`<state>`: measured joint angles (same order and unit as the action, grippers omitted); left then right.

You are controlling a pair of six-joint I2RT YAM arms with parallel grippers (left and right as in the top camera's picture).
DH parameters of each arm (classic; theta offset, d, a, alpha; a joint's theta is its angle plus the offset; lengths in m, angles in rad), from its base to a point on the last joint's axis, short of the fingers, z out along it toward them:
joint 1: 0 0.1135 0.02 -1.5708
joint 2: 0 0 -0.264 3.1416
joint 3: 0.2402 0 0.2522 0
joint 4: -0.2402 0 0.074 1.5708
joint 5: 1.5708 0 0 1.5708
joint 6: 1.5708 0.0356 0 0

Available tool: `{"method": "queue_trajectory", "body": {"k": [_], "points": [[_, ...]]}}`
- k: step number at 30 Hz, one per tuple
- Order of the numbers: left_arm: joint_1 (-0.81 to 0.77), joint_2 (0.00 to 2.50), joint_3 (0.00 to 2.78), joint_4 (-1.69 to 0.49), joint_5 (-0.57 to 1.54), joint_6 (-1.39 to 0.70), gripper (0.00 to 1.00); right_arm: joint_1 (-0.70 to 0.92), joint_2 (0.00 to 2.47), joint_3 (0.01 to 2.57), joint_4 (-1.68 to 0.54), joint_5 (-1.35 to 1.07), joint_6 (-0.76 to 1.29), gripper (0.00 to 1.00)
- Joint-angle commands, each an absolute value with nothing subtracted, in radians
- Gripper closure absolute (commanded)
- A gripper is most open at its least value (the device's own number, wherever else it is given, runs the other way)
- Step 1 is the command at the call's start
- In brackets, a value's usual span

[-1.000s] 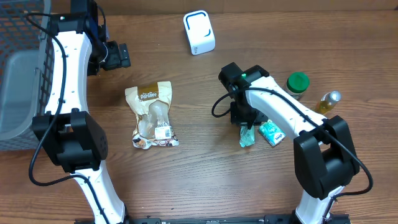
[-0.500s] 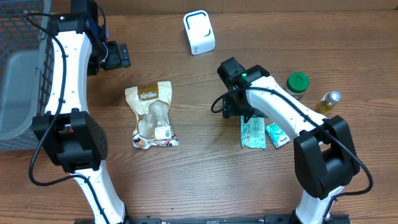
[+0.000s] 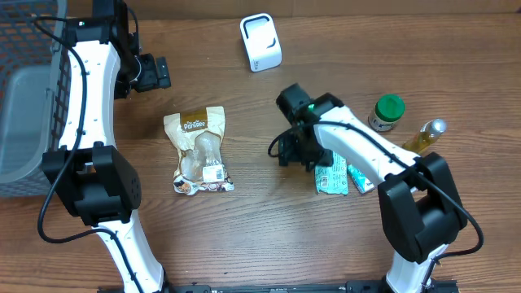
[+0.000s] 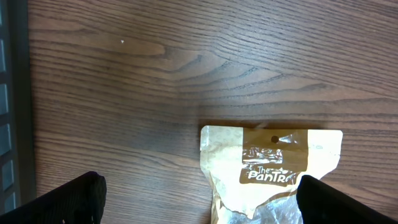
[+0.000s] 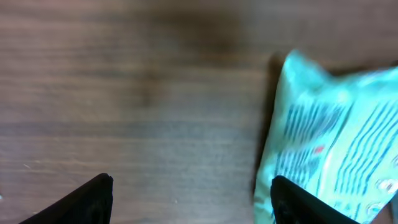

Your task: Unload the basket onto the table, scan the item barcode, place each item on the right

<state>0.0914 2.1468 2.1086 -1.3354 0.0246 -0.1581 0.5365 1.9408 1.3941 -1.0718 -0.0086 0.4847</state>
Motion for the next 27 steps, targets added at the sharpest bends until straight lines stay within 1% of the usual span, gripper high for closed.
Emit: {"method": "queue_trajectory", "body": {"k": [1,3,5,10,12,15,17,18,22,27], "points": [[0.084,2.118,2.123,-1.334,0.019,-0.165,0.0,0.549,1.932,1.334,-1.05,-0.025,0.502,0.22],[0.084,2.118,2.123,-1.334,0.019,-0.165,0.0,0.547,1.932,1.309,-1.036,-0.02,0.501,0.21],[0.084,2.118,2.123,-1.334,0.019,-0.165,0.0,0.538,1.932,1.29,-1.032,0.013,0.501,0.17],[0.083,2.118,2.123,-1.334,0.019,-0.165,0.0,0.516,1.932,1.276,-1.024,0.023,0.501,0.16],[0.083,2.118,2.123,-1.334,0.019,-0.165,0.0,0.516,1.932,1.276,-1.007,-0.042,0.501,0.12],[0.083,2.118,2.123,-1.334,0.019,-0.165,0.0,0.516,1.932,1.276,-0.971,-0.163,0.501,0.1],[0.083,2.118,2.123,-1.334,0.019,-0.165,0.0,0.516,1.932,1.276,-0.929,-0.245,0.501,0.02],[0.083,2.118,2.123,-1.334,0.019,-0.165,0.0,0.516,1.932,1.276,-0.906,-0.283,0.501,0.0],[0.083,2.118,2.123,-1.334,0.019,-0.165,0.0,0.516,1.932,1.275,-0.812,-0.374,0.502,0.0],[0.083,2.118,2.123,-1.334,0.019,-0.165,0.0,0.537,1.932,1.275,-0.731,-0.387,0.502,0.0]]}}
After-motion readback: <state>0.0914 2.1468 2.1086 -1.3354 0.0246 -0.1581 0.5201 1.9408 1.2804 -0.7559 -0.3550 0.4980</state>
